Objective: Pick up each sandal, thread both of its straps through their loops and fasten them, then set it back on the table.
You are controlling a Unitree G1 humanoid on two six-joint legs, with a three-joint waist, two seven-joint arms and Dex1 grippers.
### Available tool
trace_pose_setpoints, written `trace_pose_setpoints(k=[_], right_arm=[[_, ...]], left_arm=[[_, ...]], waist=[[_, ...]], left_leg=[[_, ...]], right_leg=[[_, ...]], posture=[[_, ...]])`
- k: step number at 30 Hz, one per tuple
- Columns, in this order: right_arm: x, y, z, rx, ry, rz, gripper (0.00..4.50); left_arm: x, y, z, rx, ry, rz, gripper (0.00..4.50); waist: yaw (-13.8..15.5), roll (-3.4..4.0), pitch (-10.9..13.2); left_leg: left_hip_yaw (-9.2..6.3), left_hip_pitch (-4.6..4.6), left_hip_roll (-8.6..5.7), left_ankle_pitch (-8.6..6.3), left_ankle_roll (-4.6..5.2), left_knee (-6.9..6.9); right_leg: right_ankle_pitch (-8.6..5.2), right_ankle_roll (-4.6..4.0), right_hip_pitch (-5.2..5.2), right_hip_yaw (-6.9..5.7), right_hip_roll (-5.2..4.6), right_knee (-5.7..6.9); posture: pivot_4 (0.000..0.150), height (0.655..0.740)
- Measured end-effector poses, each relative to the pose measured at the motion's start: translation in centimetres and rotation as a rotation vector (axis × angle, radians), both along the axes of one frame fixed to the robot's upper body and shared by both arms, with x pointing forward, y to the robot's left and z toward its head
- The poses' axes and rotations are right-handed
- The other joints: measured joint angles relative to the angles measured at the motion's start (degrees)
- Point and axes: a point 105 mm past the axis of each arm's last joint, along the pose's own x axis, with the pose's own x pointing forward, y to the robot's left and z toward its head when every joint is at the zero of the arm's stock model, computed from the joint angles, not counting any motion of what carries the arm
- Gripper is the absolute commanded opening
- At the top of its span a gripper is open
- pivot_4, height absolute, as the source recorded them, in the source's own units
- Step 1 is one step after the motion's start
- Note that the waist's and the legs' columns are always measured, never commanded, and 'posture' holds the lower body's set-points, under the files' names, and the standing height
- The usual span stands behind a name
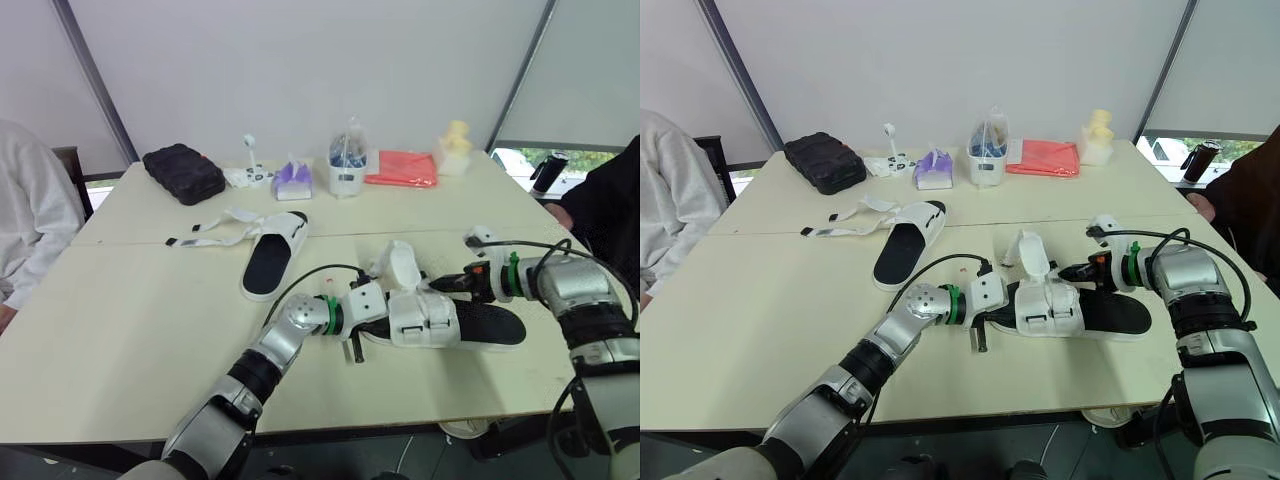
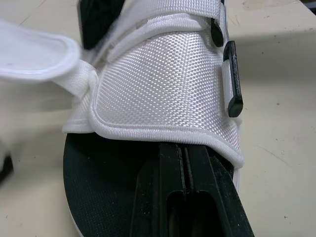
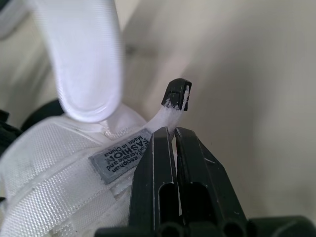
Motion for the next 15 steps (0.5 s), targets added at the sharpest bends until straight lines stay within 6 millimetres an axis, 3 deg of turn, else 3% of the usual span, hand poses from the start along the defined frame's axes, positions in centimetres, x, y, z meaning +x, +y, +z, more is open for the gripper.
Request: trace_pose_setpoints(k=[10, 13, 15], right_arm=[[0.34, 0.38, 0.08, -0.007, 0.012, -0.002, 0.06], [0.47, 0.20, 0.04, -0.018, 0.008, -0.019, 0.99], [0.60, -0.23, -0.01, -0.028, 0.005, -0.047, 1.96]], left_arm=[[0.02, 0.06, 0.01, 0.004, 0.000, -0.004, 0.00], [0.07, 0.03, 0.04, 0.006, -0.001, -0.006, 0.00], [0.04, 0.00, 0.09, 0.005, -0.002, -0.010, 0.00]], waist=[[-0.09, -0.01, -0.01], [-0.03, 0.00, -0.01], [0.03, 0.01, 0.00]], left_leg=[[0.00, 0.01, 0.01, 0.00, 0.00, 0.00], [0.00, 0.01, 0.00, 0.00, 0.00, 0.00], [0.00, -0.02, 0.00, 0.00, 0.00, -0.03]], right_leg=[[0.00, 0.00, 0.00, 0.00, 0.00, 0.00], [0.00, 0.00, -0.01, 0.00, 0.01, 0.00], [0.00, 0.00, -0.06, 0.00, 0.00, 0.02]], posture=[[0.150, 0.7400], [0.150, 0.7400], [0.150, 0.7400]])
